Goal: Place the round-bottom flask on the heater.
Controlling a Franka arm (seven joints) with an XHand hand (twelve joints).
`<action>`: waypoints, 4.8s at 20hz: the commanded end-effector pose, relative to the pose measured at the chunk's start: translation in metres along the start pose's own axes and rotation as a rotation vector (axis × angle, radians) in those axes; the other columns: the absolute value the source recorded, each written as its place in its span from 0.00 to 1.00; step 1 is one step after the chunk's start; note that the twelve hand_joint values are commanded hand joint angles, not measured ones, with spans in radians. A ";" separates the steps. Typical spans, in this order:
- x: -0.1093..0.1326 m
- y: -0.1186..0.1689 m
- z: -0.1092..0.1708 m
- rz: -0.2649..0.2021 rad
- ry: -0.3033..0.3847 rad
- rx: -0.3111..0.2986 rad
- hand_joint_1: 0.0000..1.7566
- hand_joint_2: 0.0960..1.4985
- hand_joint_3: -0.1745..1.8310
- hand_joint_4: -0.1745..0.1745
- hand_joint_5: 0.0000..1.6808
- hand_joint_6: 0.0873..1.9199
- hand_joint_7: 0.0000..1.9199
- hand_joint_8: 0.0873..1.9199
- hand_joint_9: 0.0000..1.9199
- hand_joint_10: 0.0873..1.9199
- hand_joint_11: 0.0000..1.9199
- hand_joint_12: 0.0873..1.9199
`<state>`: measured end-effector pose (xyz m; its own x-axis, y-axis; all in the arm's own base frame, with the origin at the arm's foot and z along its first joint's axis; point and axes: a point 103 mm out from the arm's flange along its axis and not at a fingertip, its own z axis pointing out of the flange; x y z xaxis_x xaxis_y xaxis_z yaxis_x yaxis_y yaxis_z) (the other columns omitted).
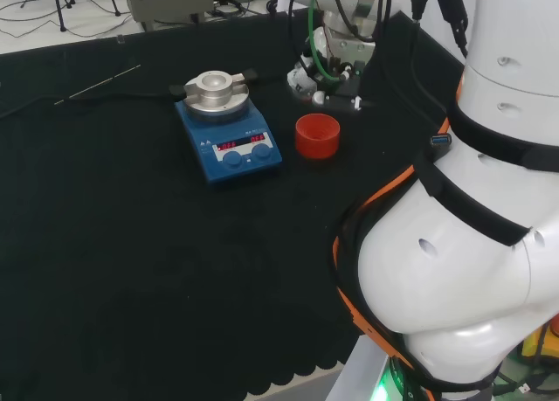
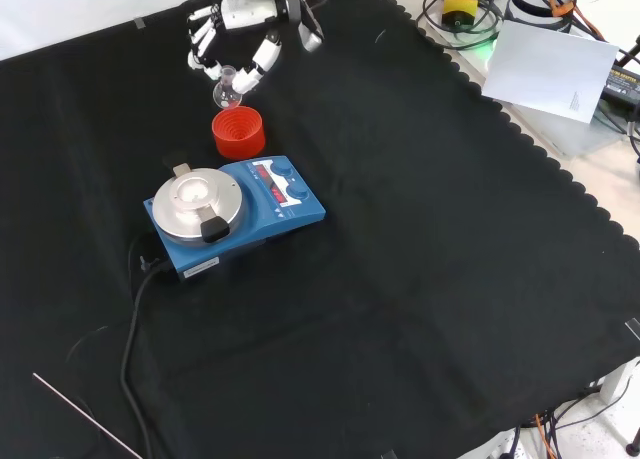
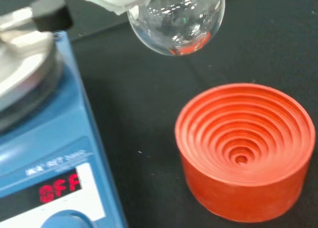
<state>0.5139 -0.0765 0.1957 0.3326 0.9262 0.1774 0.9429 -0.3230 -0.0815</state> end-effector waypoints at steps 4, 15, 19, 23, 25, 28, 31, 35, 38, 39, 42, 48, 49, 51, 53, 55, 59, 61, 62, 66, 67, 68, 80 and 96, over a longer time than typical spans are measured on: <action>0.028 -0.011 -0.016 -0.050 -0.012 0.011 0.56 0.54 0.43 1.00 0.53 0.67 0.29 0.26 0.37 0.23 0.08 0.70; 0.091 0.014 -0.030 -0.133 0.001 0.042 0.56 0.53 0.43 1.00 0.53 0.67 0.29 0.26 0.37 0.23 0.08 0.69; 0.118 0.033 -0.028 -0.170 0.005 0.059 0.56 0.52 0.44 1.00 0.54 0.67 0.29 0.26 0.37 0.23 0.09 0.69; 0.139 0.046 -0.022 -0.198 0.006 0.073 0.56 0.52 0.44 1.00 0.54 0.67 0.29 0.26 0.37 0.23 0.09 0.69; 0.148 0.051 -0.017 -0.208 0.002 0.083 0.56 0.52 0.44 1.00 0.54 0.67 0.29 0.26 0.37 0.24 0.09 0.69; 0.162 0.057 -0.012 -0.231 0.001 0.096 0.56 0.52 0.44 1.00 0.54 0.67 0.29 0.26 0.37 0.24 0.09 0.69; 0.173 0.059 -0.007 -0.247 -0.002 0.107 0.56 0.52 0.44 1.00 0.54 0.67 0.29 0.26 0.37 0.24 0.09 0.69; 0.180 0.066 0.002 -0.260 -0.004 0.124 0.56 0.52 0.44 1.00 0.54 0.67 0.29 0.26 0.37 0.24 0.09 0.69; 0.184 0.069 0.005 -0.264 -0.015 0.129 0.56 0.52 0.45 1.00 0.54 0.67 0.29 0.26 0.37 0.24 0.09 0.69; 0.186 0.069 0.006 -0.264 -0.021 0.128 0.56 0.52 0.45 1.00 0.54 0.67 0.29 0.26 0.37 0.24 0.09 0.69; 0.184 0.073 0.013 -0.263 -0.022 0.136 0.56 0.52 0.45 1.00 0.54 0.67 0.29 0.26 0.37 0.24 0.09 0.69; 0.184 0.079 0.020 -0.252 -0.035 0.137 0.56 0.52 0.45 1.00 0.54 0.67 0.29 0.26 0.37 0.24 0.09 0.69; 0.185 0.078 0.021 -0.250 -0.038 0.136 0.56 0.52 0.45 1.00 0.54 0.67 0.29 0.26 0.37 0.24 0.09 0.69; 0.185 0.079 0.021 -0.244 -0.036 0.134 0.56 0.52 0.45 1.00 0.54 0.67 0.29 0.26 0.37 0.24 0.09 0.69; 0.185 0.081 0.022 -0.241 -0.031 0.141 0.56 0.52 0.45 1.00 0.54 0.67 0.29 0.26 0.37 0.24 0.09 0.69; 0.180 0.086 0.022 -0.239 -0.020 0.149 0.56 0.52 0.45 1.00 0.54 0.67 0.29 0.26 0.37 0.24 0.09 0.69; 0.180 0.087 0.023 -0.233 -0.027 0.138 0.56 0.52 0.45 1.00 0.54 0.67 0.29 0.26 0.37 0.24 0.09 0.69; 0.179 0.088 0.023 -0.231 -0.026 0.139 0.56 0.52 0.45 1.00 0.54 0.67 0.29 0.26 0.37 0.24 0.09 0.69; 0.178 0.088 0.022 -0.230 -0.023 0.138 0.56 0.51 0.45 1.00 0.54 0.67 0.29 0.26 0.37 0.24 0.09 0.69; 0.169 0.096 0.020 -0.223 -0.006 0.152 0.56 0.51 0.45 1.00 0.54 0.67 0.29 0.26 0.37 0.23 0.09 0.69; 0.163 0.100 0.018 -0.220 -0.002 0.151 0.56 0.51 0.46 1.00 0.54 0.67 0.29 0.26 0.37 0.23 0.09 0.69; 0.158 0.103 0.016 -0.215 0.002 0.150 0.56 0.51 0.46 1.00 0.54 0.67 0.29 0.26 0.37 0.23 0.09 0.69; 0.145 0.105 0.022 -0.198 -0.002 0.153 0.56 0.51 0.46 1.00 0.54 0.68 0.29 0.26 0.37 0.23 0.09 0.69; 0.156 0.098 0.024 -0.207 -0.016 0.147 0.56 0.51 0.46 1.00 0.54 0.68 0.29 0.26 0.37 0.23 0.09 0.69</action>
<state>0.6592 0.0353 0.1886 0.1352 0.9716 0.1940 0.9754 -0.0962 -0.1983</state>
